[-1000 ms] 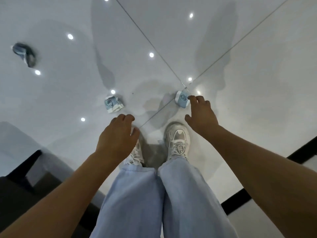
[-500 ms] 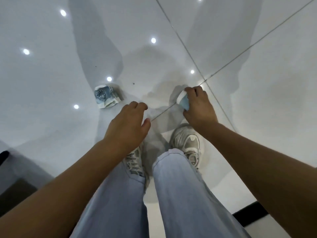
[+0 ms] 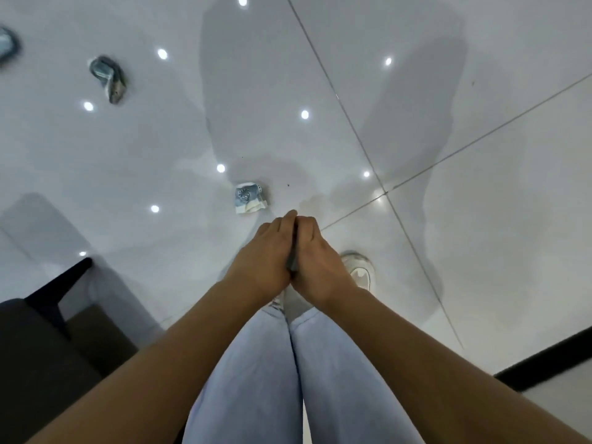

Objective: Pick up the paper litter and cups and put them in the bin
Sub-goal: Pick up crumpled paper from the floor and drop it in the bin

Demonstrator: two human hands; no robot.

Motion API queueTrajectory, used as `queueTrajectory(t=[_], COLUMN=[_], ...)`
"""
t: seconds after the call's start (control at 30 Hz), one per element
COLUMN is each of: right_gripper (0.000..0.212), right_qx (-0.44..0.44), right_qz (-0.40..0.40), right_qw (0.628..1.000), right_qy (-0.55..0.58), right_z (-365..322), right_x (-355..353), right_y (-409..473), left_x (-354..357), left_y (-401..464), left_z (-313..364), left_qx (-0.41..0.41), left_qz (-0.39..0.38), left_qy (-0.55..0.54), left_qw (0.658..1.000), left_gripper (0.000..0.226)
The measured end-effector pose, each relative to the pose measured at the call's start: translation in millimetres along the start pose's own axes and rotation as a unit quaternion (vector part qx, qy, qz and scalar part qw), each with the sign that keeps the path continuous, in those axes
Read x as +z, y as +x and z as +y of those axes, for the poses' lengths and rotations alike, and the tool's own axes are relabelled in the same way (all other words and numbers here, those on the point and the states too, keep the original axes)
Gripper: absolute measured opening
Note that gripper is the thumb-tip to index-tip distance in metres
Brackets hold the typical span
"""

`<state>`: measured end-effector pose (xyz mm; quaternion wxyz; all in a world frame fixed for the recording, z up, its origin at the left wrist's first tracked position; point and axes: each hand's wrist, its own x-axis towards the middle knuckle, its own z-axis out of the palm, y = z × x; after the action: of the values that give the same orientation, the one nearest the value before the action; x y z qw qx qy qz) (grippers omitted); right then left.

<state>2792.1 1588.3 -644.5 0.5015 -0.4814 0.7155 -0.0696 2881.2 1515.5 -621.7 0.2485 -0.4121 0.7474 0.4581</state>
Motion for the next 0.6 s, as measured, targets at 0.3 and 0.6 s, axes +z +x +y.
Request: queueTrajectory(t=[0.3,0.6], right_gripper=[0.066,0.078], right_qx=[-0.059,-0.054], right_qz=[-0.050,-0.011], right_qw=[0.996,0.963], right_qy=[-0.048,-0.264], right_z=[-37.9,-24.7], right_x=[13.3,38.7], right_y=[19.1,109.9], left_x=[-15.5,4.8], left_y=[-26.4,-20.1], left_z=[-42.5,-122.2], left_qx=[-0.082,-0.171], left_qz=[0.051,0.143], left_qy=[0.066,0.034], left_qw=[0.993,0.974], left_gripper=[0.058,0.027])
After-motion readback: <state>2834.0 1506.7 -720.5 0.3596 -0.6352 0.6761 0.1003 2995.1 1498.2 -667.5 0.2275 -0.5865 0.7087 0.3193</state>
